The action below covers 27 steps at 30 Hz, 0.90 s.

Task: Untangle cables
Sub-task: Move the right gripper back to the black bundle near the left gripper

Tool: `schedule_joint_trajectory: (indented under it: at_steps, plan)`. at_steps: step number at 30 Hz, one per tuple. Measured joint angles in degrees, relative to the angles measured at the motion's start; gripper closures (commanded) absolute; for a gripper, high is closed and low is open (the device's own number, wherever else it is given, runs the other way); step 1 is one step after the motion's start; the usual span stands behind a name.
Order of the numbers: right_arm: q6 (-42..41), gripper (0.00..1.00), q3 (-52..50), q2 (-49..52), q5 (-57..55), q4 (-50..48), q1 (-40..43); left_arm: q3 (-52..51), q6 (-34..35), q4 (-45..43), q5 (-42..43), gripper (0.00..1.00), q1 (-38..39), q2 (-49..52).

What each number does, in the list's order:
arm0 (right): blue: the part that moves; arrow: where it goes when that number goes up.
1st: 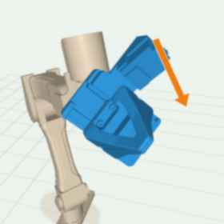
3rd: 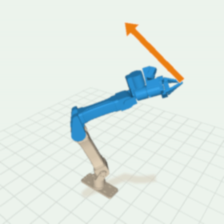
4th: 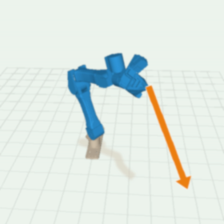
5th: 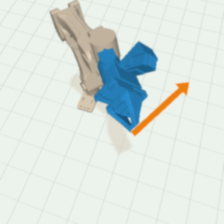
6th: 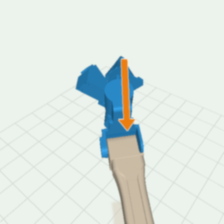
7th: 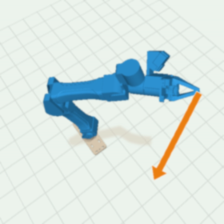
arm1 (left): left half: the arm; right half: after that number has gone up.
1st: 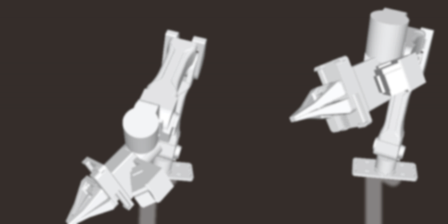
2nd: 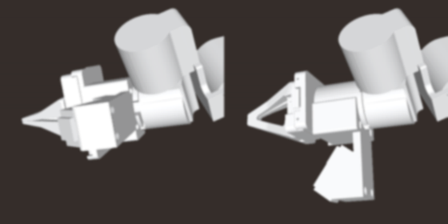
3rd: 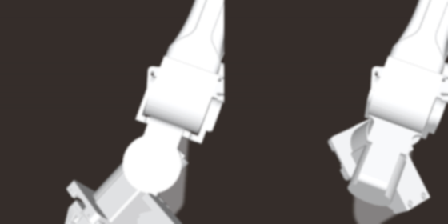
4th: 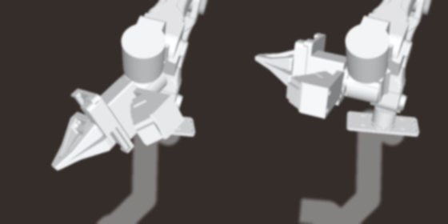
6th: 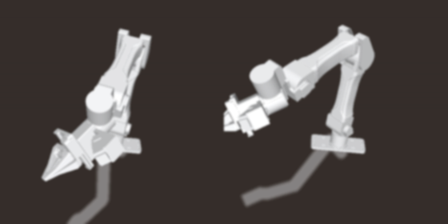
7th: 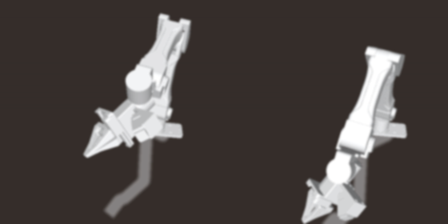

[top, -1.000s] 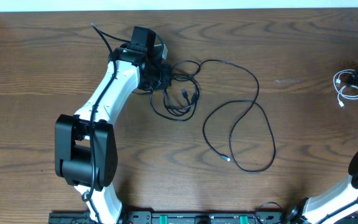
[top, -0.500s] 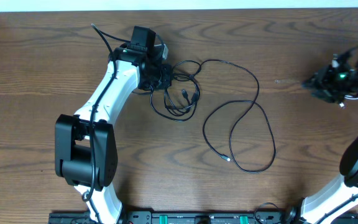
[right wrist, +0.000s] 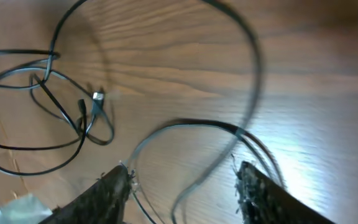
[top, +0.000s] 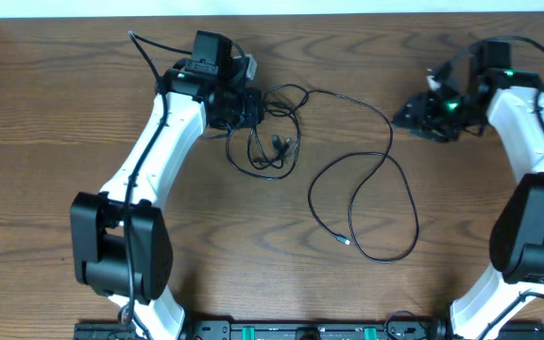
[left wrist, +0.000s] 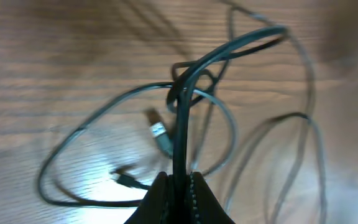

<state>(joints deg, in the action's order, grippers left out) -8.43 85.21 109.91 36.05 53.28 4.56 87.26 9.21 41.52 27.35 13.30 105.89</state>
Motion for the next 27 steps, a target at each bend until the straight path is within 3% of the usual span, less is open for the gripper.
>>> schedule_joint_trajectory:
  at_steps: [5,14,19,22,27]
  plan:
    - [-0.1,0.4,0.0,0.0,3.1,-4.4,-4.2,0.2,-3.0,0.0,8.1,0.93,0.0,-0.6]
    - [-5.3,0.53,-0.1,0.0,5.6,-10.5,-7.9,0.2,-5.0,0.0,16.5,0.93,0.0,-0.6]
    - [-11.5,0.49,-0.1,0.0,5.8,-10.7,-9.2,0.2,-5.0,0.0,18.1,0.93,0.0,-0.6]
    - [-16.2,0.41,-0.1,0.0,5.8,-10.7,-10.6,0.2,-4.5,0.0,18.7,0.92,0.0,-0.6]
    - [-23.3,0.53,-0.1,0.0,5.9,-11.9,-13.9,0.2,-3.4,0.0,19.2,0.93,0.0,-0.6]
